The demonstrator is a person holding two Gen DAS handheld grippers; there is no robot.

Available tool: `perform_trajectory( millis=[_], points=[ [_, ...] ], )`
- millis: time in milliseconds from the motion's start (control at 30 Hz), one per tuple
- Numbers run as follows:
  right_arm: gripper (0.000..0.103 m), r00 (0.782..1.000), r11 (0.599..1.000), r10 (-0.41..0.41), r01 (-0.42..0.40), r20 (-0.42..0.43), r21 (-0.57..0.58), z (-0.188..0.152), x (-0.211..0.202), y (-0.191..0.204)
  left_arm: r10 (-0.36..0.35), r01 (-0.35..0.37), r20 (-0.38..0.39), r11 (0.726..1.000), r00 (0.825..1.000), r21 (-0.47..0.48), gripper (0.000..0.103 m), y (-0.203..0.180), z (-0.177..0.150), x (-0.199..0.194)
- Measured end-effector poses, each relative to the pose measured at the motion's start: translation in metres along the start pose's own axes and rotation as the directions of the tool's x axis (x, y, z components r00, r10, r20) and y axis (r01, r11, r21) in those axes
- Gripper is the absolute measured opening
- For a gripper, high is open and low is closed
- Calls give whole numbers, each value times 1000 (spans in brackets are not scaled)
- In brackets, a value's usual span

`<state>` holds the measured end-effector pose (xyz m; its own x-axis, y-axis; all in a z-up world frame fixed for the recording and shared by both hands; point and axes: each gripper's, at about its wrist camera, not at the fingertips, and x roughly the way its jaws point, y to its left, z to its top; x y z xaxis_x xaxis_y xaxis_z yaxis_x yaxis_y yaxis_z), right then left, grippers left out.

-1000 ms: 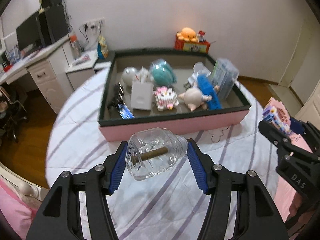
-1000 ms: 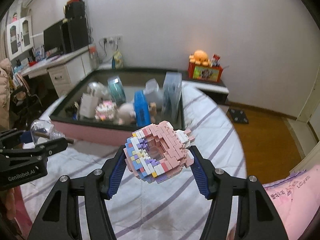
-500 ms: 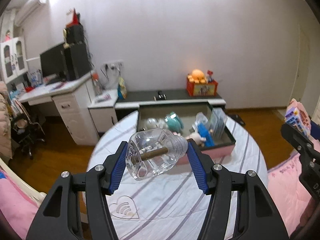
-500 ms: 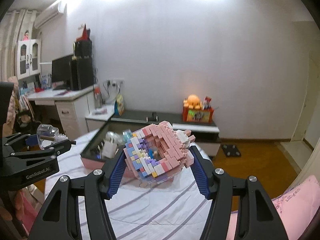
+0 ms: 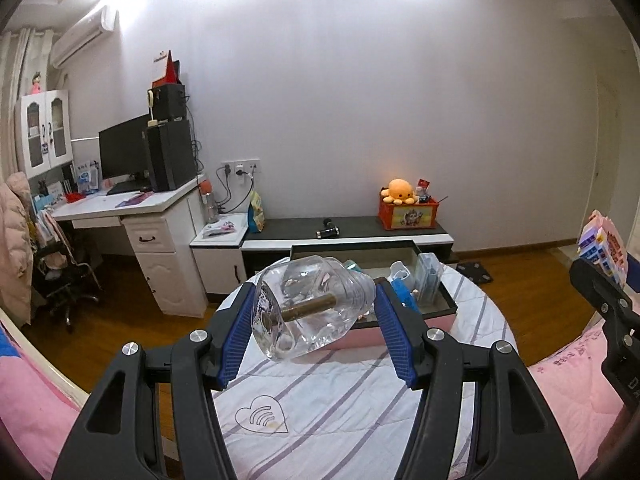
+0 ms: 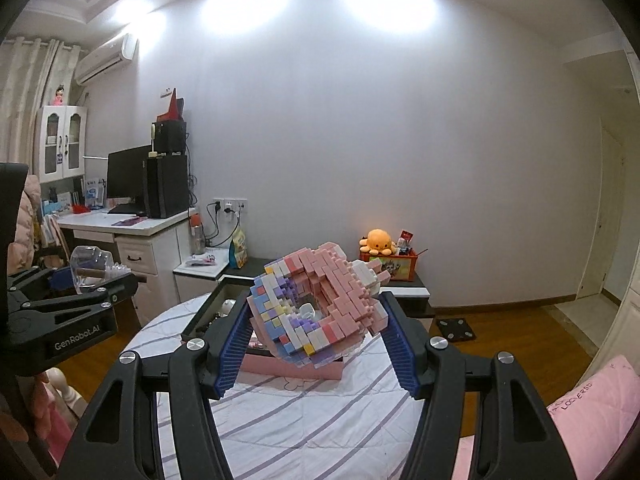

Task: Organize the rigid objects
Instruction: 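Carry the glass bottle and block donut over the pink box and open both grippers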

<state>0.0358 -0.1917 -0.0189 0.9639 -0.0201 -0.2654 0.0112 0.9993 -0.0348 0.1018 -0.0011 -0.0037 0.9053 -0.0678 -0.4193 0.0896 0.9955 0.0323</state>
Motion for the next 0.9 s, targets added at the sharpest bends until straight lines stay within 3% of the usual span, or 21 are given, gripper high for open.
perform_trajectory(
  millis=[433,733,900],
  points=[
    [63,1000,1000,-2,2,15,18,-2,-5,-7,1,-1,8,1000,1000,5,61,-3,3,-1],
    [63,1000,1000,-2,3,-1,21,2,17,-8,11,-11,2,1000,1000,1,61,-3,8,10],
    [63,999,999,34,-34,33,9,19,34,-8,33,-33,39,999,999,-3,61,2,29,25]
  ],
)
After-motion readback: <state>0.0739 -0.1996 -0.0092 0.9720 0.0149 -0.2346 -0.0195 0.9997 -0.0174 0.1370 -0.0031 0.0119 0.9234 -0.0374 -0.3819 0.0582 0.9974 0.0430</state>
